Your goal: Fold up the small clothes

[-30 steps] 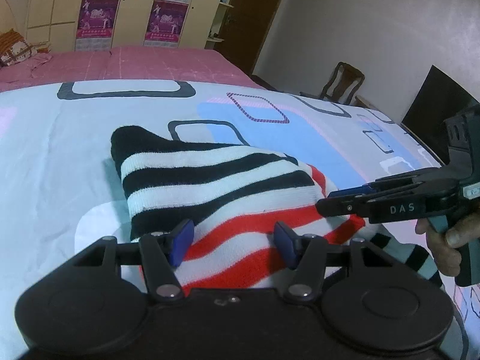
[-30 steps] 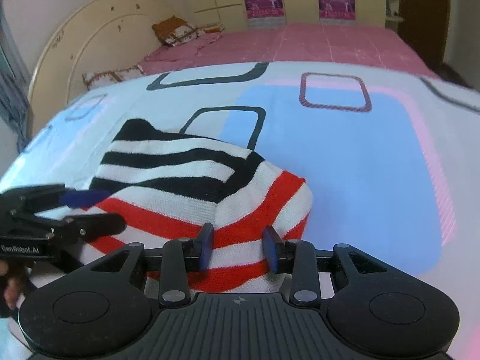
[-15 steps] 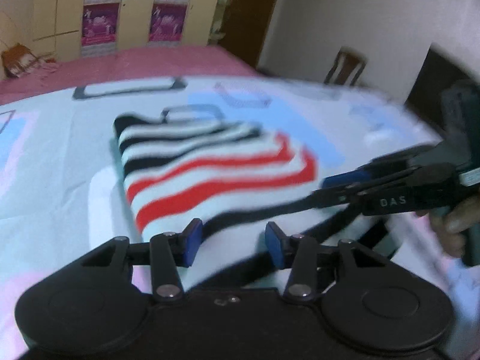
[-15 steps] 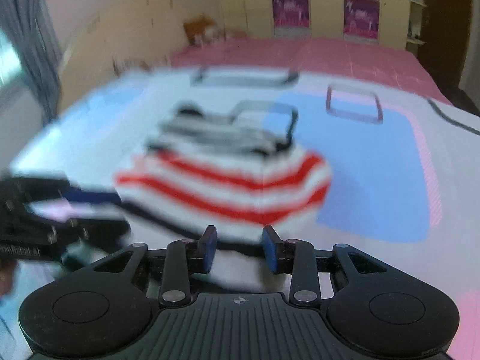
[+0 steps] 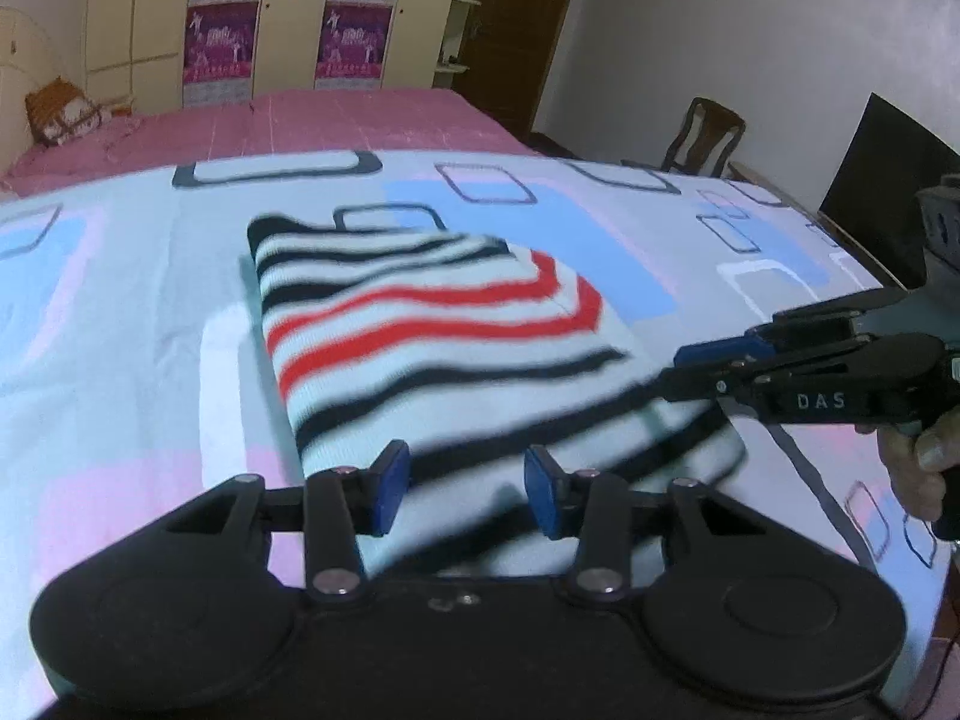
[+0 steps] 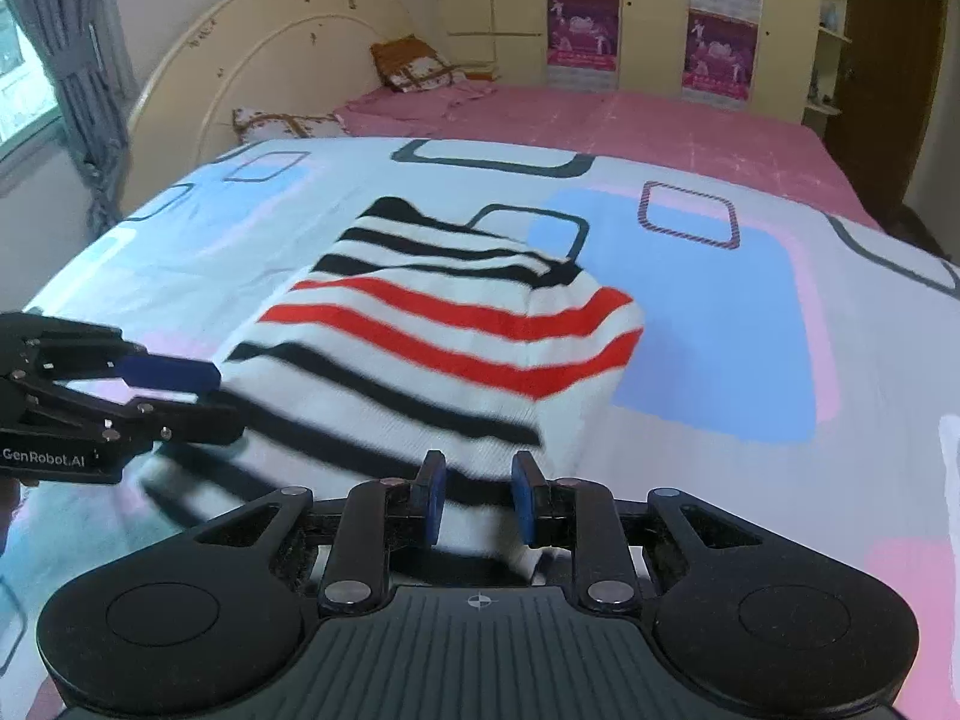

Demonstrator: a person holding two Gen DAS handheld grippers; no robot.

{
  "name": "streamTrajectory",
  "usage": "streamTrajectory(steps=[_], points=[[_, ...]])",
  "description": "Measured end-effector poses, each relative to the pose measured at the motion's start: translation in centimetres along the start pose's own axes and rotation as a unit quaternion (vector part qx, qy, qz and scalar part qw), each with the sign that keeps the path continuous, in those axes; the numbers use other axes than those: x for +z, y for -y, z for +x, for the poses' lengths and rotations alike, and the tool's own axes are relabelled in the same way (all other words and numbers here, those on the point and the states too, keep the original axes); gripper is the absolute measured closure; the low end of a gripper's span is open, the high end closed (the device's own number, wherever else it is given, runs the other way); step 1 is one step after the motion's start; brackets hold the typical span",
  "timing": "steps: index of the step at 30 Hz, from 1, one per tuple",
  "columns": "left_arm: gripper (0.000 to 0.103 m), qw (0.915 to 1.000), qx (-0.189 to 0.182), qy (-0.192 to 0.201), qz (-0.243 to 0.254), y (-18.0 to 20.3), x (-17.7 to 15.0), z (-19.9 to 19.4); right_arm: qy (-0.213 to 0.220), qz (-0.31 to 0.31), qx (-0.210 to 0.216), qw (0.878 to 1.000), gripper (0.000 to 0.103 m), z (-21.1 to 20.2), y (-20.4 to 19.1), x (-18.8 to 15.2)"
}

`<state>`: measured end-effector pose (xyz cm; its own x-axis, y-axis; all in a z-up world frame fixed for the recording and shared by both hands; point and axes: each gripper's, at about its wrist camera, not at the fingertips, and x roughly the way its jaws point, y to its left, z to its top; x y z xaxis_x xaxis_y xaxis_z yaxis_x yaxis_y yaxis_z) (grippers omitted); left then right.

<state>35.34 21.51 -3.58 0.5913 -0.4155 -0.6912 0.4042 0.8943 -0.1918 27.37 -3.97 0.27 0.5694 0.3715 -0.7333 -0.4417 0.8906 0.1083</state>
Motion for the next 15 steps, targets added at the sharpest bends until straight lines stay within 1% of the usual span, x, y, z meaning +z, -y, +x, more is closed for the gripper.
streamTrajectory(steps=[2, 4, 6, 9, 15], points=[[0.062, 0.9999, 0.004, -0.010, 0.004, 0.6, -0.9, 0.1, -0.010, -0.006, 0.007, 1.000, 0.079, 0.1, -0.4, -0.6], [0.062, 0.9995, 0.017, -0.025, 0.004, 0.9, -1.7, 0.9, -0.033, -0.011, 0.005, 0.999, 0.080, 1.2, -0.6, -1.5], [0.062, 0.9994, 0.024, -0.025, -0.003, 1.0, -2.3, 1.4, -0.044, -0.014, 0.009, 0.999, 0.080, 2.3, -0.6, -2.2], [0.062, 0.9991, 0.035, -0.022, -0.007, 1.1, -2.5, 1.8, -0.040, -0.029, 0.004, 0.999, 0.084, 2.9, -1.0, -2.9], [0.062, 0.9983, 0.054, -0.021, 0.000, 1.8, -2.7, 1.9, -0.027, -0.016, 0.015, 0.999, 0.087, 2.8, -0.1, -3.6]])
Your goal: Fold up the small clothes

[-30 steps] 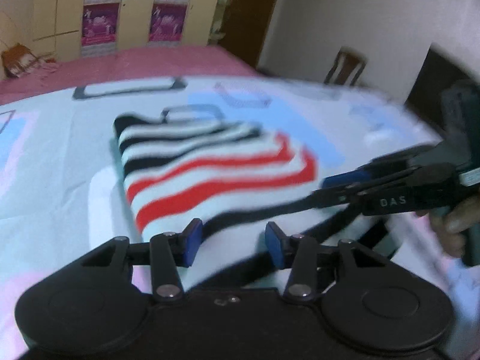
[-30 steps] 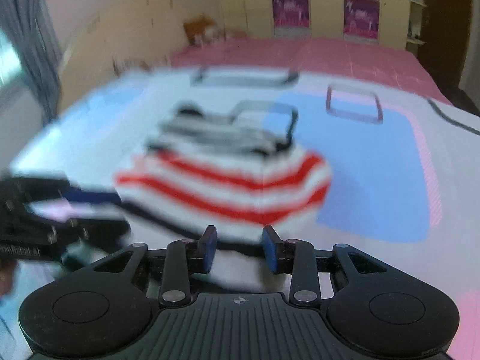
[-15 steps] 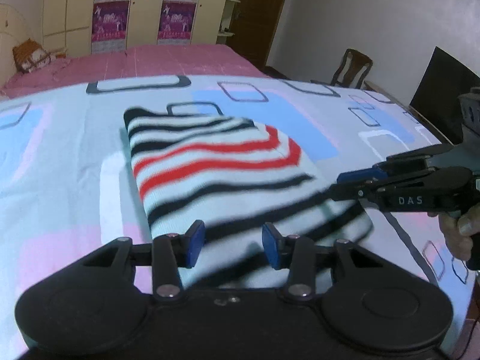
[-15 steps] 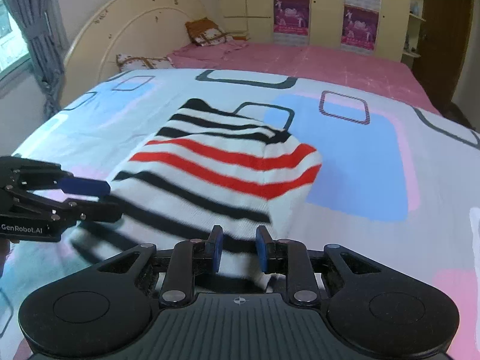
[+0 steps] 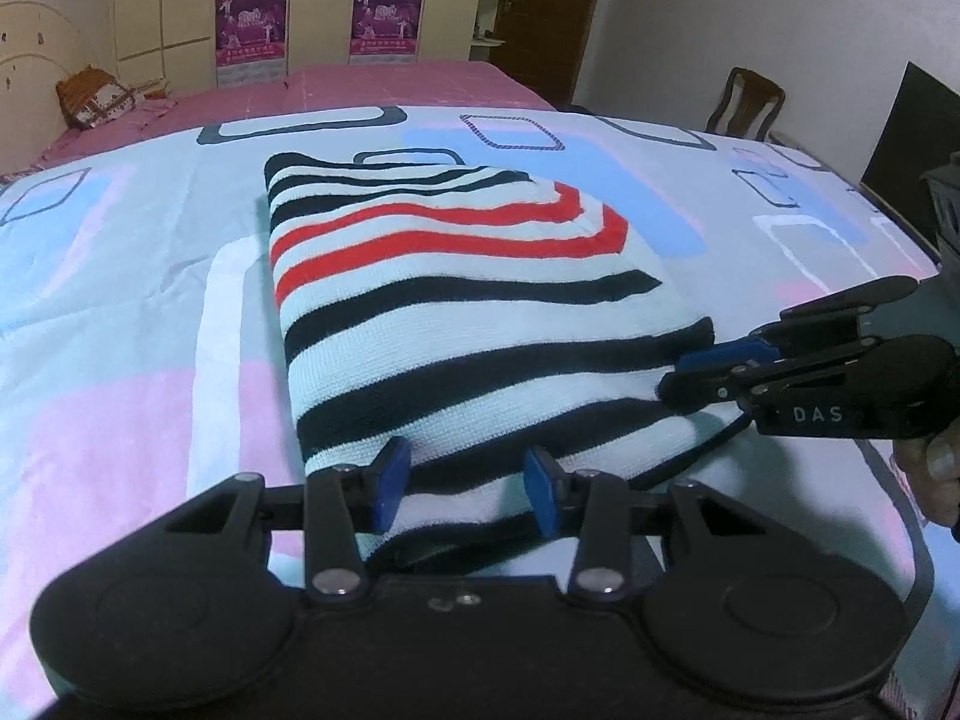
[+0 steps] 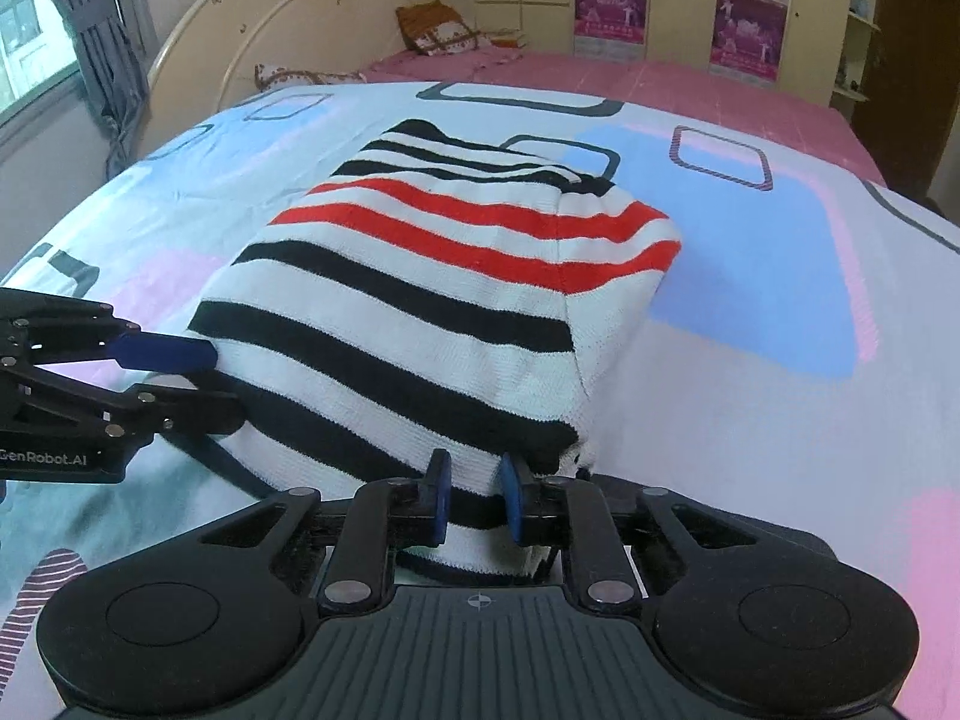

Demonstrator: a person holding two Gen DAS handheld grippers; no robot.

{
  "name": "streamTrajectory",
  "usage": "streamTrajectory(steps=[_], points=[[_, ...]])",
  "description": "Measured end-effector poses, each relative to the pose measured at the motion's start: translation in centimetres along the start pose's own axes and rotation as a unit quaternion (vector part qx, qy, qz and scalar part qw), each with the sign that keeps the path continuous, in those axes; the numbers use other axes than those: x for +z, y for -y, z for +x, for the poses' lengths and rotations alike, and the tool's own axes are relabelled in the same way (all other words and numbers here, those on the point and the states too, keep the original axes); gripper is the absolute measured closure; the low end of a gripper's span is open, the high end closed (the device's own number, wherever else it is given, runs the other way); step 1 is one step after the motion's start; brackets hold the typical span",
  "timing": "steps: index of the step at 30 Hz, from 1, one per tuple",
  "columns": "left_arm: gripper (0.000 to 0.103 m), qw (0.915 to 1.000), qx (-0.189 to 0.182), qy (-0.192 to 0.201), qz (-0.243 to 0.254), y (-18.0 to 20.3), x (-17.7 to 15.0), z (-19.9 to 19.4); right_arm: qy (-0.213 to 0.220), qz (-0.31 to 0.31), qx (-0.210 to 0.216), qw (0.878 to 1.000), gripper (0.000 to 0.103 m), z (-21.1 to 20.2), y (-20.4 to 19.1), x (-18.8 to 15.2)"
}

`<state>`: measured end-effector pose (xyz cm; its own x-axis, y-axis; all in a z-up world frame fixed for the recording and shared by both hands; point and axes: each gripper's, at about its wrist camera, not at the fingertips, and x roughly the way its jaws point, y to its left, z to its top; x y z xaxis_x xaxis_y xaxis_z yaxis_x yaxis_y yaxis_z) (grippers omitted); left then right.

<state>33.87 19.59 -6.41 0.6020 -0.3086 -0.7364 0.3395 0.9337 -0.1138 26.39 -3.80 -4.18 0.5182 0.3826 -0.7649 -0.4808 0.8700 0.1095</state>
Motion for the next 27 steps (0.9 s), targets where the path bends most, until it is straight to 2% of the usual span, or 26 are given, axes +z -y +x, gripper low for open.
streamTrajectory(steps=[8, 15, 16, 18, 19, 20, 21, 22, 27], points=[[0.063, 0.9994, 0.034, 0.002, 0.000, 1.1, -0.2, 0.1, 0.011, 0.005, 0.003, 1.000, 0.087, -0.1, 0.1, -0.4], [0.060, 0.9980, 0.062, 0.000, -0.006, 2.0, 0.0, 0.0, 0.002, 0.028, 0.024, 0.999, 0.087, -0.3, 1.0, 0.1], [0.058, 0.9978, 0.066, 0.001, -0.014, 2.0, 0.0, -0.2, 0.002, 0.037, 0.030, 0.999, 0.087, -0.5, 1.2, 0.2], [0.032, 0.9967, 0.074, 0.011, -0.031, 2.4, 0.1, -1.0, 0.008, 0.059, 0.037, 0.998, 0.086, -1.4, 1.6, 0.3], [0.000, 0.9946, 0.095, 0.023, -0.036, 2.9, -0.2, -1.7, 0.015, 0.070, 0.039, 0.997, 0.073, -2.1, 1.8, 0.2], [0.001, 0.9913, 0.121, 0.039, -0.034, 3.5, -0.5, -2.3, 0.025, 0.082, 0.039, 0.996, 0.054, -2.9, 2.0, 0.0], [0.000, 0.9896, 0.134, 0.041, -0.031, 3.9, -0.9, -2.5, 0.037, 0.091, 0.025, 0.995, 0.013, -3.8, 2.1, -0.4], [0.000, 0.9892, 0.137, 0.039, -0.033, 4.3, -1.2, -2.8, 0.052, 0.091, 0.010, 0.994, 0.009, -4.7, 2.1, -0.8], [0.000, 0.9891, 0.130, 0.038, -0.057, 6.3, -2.8, -4.8, 0.043, 0.120, -0.010, 0.992, 0.009, -7.8, 2.7, -2.9]])
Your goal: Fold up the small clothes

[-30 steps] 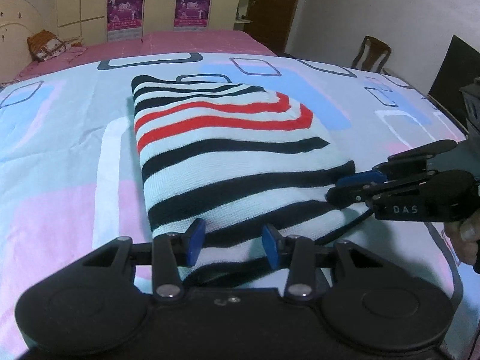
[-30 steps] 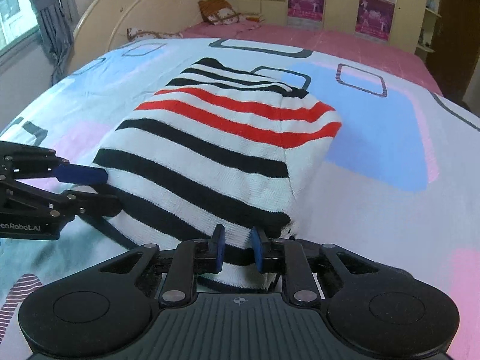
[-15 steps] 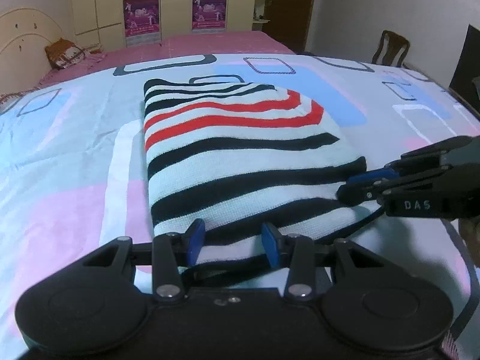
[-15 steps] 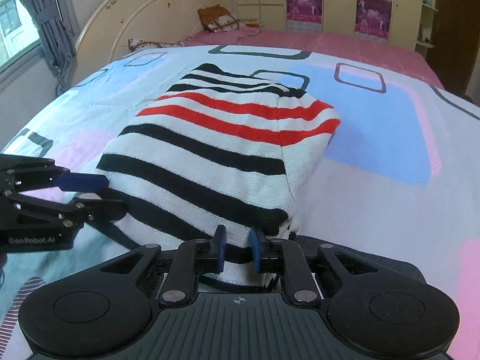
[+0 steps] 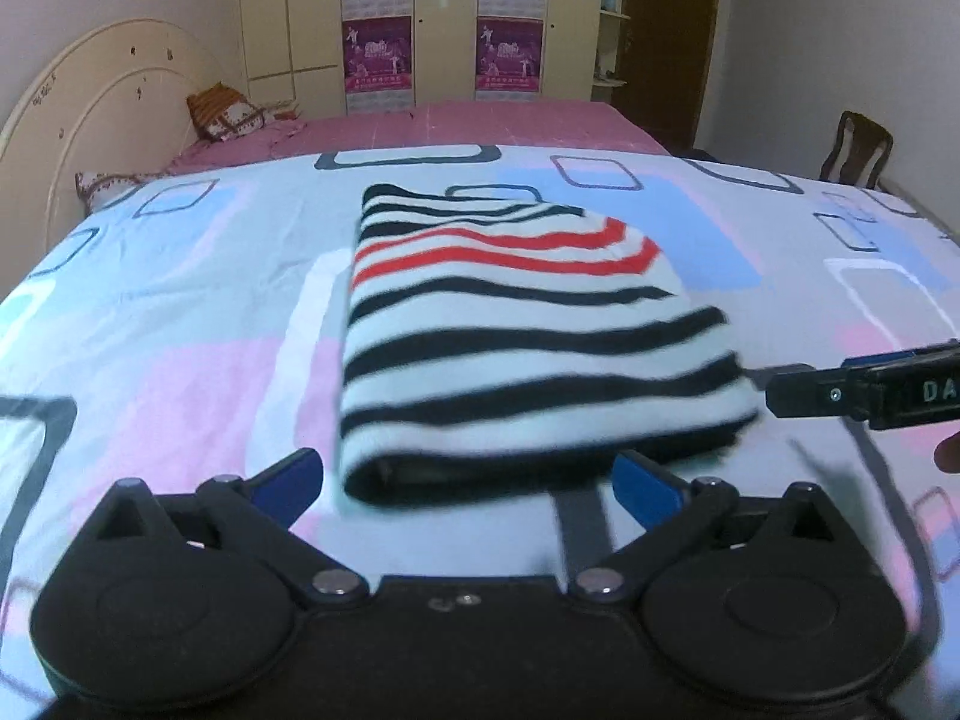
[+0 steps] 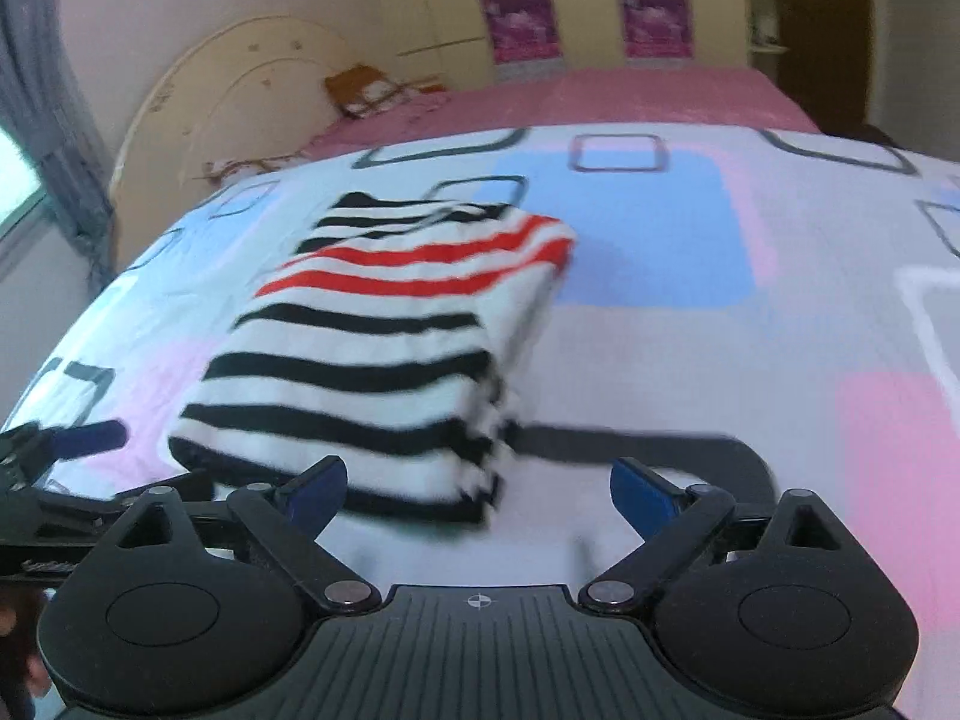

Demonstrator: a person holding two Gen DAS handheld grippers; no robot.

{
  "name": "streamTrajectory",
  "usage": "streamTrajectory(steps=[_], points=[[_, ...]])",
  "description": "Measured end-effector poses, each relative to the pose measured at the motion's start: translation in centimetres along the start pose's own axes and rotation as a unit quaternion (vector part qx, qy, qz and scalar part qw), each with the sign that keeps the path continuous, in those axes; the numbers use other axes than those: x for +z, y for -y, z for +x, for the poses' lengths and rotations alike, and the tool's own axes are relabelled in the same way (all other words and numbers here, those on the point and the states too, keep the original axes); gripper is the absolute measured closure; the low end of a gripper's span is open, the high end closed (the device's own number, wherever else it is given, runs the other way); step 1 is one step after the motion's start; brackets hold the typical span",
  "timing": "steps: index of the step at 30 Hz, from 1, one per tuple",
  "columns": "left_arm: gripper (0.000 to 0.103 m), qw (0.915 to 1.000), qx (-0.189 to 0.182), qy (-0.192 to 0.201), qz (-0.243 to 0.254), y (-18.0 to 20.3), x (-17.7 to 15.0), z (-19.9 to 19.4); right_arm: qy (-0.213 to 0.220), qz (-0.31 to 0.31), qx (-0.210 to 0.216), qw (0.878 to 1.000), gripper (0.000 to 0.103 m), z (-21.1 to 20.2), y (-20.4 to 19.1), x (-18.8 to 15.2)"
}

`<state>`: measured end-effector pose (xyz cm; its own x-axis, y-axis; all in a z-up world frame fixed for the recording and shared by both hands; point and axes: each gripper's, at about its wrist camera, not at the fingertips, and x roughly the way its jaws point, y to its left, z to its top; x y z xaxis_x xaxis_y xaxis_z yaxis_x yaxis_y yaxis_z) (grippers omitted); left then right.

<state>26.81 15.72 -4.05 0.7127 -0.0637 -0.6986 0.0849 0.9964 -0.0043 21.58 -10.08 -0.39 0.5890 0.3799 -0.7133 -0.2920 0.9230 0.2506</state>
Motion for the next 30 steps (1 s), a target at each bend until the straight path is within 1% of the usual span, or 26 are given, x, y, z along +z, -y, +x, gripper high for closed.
streamTrajectory(steps=[3, 5, 6, 8, 12, 15, 20, 24, 30], points=[[0.000, 1.0000, -0.004, -0.001, -0.002, 1.1, -0.5, -2.1, 0.006, 0.011, -0.016, 1.000, 0.009, -2.5, 0.4, -1.2], [0.000, 1.0000, -0.008, 0.002, 0.000, 1.7, -0.8, -3.6, 0.005, 0.021, -0.024, 0.999, 0.001, -4.1, 0.7, -1.9], [0.000, 0.9999, -0.009, 0.005, 0.000, 1.9, -0.9, -4.3, 0.006, 0.023, -0.027, 0.999, 0.000, -4.8, 0.8, -2.2], [0.000, 0.9998, -0.014, 0.010, 0.002, 2.4, -1.2, -5.8, 0.004, 0.027, -0.034, 0.999, 0.000, -6.4, 0.8, -2.9], [0.000, 0.9998, -0.014, 0.015, 0.005, 3.4, -2.0, -8.4, 0.019, 0.026, -0.036, 0.999, 0.000, -9.5, 0.3, -4.3], [0.000, 0.9996, -0.015, 0.023, -0.005, 3.8, -2.9, -10.3, 0.031, 0.019, -0.041, 0.999, 0.000, -11.8, -0.3, -5.6], [0.000, 0.9991, -0.017, 0.037, -0.015, 4.3, -4.2, -12.9, 0.036, -0.007, -0.052, 0.998, 0.000, -14.6, -1.4, -8.1], [0.000, 0.9984, -0.021, 0.046, -0.023, 4.8, -5.1, -14.7, 0.039, -0.004, -0.048, 0.998, 0.000, -16.4, -1.7, -9.7], [0.000, 0.9978, -0.012, 0.059, -0.028, 5.7, -6.0, -16.8, 0.052, -0.004, -0.049, 0.997, 0.000, -18.7, -2.1, -10.9]])
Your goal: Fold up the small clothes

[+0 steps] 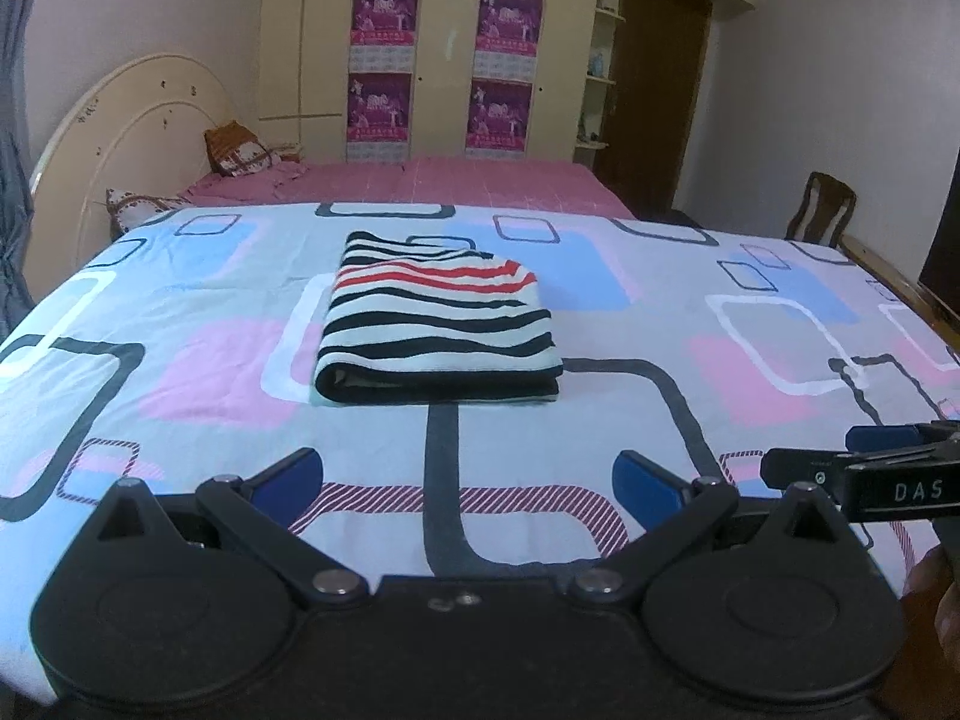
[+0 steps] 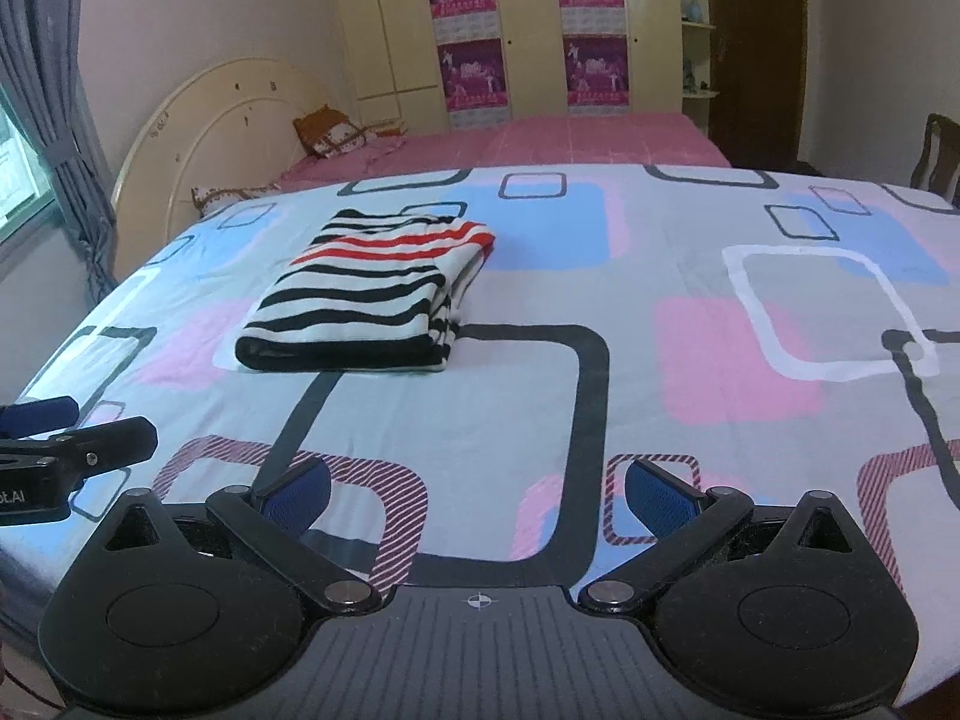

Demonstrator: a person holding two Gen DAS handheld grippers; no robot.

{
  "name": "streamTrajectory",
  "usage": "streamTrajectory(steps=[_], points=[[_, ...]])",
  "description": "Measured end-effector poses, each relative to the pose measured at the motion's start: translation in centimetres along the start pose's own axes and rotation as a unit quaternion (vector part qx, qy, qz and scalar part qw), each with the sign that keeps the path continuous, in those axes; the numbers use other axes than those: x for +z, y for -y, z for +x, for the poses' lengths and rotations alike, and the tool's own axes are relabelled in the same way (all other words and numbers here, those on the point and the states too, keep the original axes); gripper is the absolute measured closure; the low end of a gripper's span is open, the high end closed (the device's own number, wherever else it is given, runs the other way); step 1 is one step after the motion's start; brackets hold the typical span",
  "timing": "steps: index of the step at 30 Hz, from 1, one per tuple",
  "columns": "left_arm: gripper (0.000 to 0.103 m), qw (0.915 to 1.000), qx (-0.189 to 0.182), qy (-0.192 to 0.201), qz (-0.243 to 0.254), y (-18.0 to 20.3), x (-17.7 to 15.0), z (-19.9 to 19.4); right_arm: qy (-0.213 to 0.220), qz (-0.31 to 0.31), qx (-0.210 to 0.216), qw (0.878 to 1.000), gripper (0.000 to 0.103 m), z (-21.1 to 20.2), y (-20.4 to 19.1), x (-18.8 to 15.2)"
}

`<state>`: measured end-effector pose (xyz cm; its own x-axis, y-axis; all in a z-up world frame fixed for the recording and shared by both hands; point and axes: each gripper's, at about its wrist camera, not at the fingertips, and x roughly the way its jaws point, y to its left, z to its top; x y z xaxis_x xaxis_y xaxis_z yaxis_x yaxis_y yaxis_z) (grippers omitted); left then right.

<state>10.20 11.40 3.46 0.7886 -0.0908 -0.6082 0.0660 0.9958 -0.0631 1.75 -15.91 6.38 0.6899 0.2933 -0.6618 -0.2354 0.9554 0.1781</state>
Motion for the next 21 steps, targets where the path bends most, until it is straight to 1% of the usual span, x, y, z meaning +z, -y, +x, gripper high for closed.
streamTrajectory(steps=[3, 8, 21], points=[[0.000, 1.0000, 0.002, 0.005, 0.001, 0.1, -0.3, -0.8, 0.007, 0.001, 0.002, 1.000, 0.000, -0.8, 0.1, -0.1], [0.000, 0.9998, -0.005, 0.016, 0.006, 0.6, -0.4, -1.8, 0.016, -0.002, 0.003, 1.000, 0.000, -1.6, 0.2, -0.1], [0.000, 0.9996, -0.008, 0.026, 0.008, 1.1, -0.6, -2.3, 0.023, -0.004, 0.003, 1.000, 0.000, -2.3, 0.5, -0.3]])
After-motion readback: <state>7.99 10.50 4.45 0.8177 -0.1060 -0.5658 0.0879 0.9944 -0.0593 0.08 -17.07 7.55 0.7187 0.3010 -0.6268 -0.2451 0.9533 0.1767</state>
